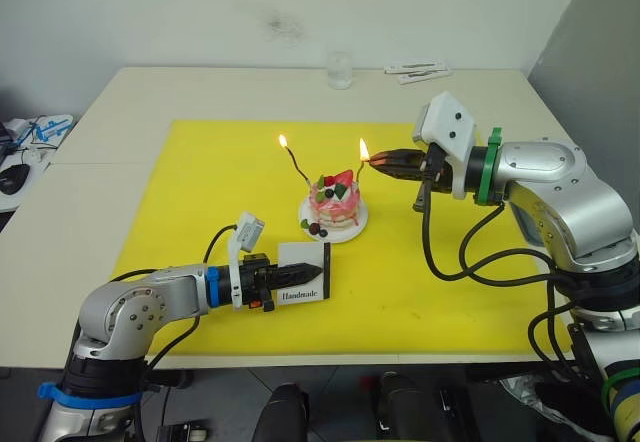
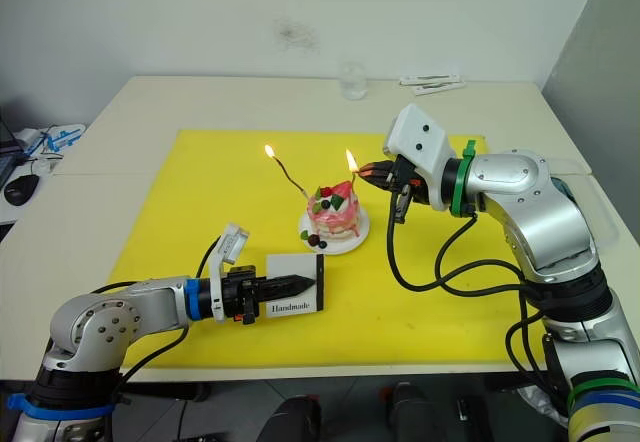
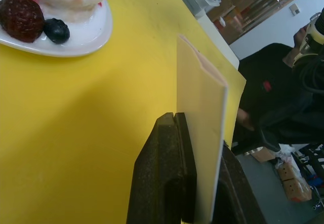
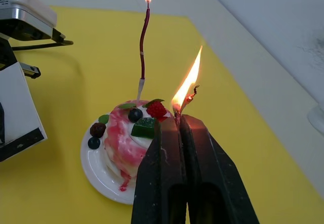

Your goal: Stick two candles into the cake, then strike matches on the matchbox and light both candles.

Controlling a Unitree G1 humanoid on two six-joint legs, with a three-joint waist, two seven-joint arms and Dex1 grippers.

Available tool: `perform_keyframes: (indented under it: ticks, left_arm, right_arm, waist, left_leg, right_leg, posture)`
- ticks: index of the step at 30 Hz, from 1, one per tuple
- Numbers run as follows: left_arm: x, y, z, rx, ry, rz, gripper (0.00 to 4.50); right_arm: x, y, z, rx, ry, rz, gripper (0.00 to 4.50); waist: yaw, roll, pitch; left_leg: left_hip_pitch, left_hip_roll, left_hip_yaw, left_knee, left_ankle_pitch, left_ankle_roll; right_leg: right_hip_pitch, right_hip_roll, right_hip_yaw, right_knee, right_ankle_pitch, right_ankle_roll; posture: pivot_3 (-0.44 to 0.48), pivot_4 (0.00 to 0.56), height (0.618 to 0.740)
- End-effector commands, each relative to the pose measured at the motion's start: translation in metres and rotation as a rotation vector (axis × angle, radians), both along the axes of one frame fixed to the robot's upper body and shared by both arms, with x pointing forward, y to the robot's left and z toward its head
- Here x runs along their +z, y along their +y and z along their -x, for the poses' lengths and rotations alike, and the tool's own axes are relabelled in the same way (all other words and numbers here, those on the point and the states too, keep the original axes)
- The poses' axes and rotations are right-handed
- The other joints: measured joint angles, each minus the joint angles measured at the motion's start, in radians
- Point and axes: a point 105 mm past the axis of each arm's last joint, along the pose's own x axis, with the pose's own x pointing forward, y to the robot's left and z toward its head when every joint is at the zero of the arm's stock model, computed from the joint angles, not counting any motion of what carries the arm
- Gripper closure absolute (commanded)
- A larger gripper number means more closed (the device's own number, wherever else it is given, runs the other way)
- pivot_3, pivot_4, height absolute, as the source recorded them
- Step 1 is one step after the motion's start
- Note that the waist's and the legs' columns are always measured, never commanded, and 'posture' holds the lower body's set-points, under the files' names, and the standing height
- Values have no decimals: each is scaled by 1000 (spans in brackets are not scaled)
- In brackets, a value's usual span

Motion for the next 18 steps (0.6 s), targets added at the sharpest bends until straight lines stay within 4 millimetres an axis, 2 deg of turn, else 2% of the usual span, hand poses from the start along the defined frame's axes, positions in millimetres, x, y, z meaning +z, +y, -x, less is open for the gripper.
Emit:
perform_keyframes:
  ticks: [1, 18]
  left_arm:
    - [10, -3, -1, -18, -48, 15, 4500]
    - [10, -4, 0, -22, -45, 20, 4500]
  right_arm:
    - [17, -1, 5, 12, -47, -14, 4482]
    - [21, -2, 7, 17, -30, -23, 4482]
  waist:
    - [0, 0, 0]
    - [0, 0, 0]
  left_leg:
    - [0, 0, 0, 0, 0, 0]
    - [0, 0, 0, 0, 0, 0]
  right_leg:
    - [0, 0, 0, 0, 0, 0]
    - [0, 0, 0, 0, 0, 0]
  posture:
    - [0, 150, 740]
    - [0, 150, 740]
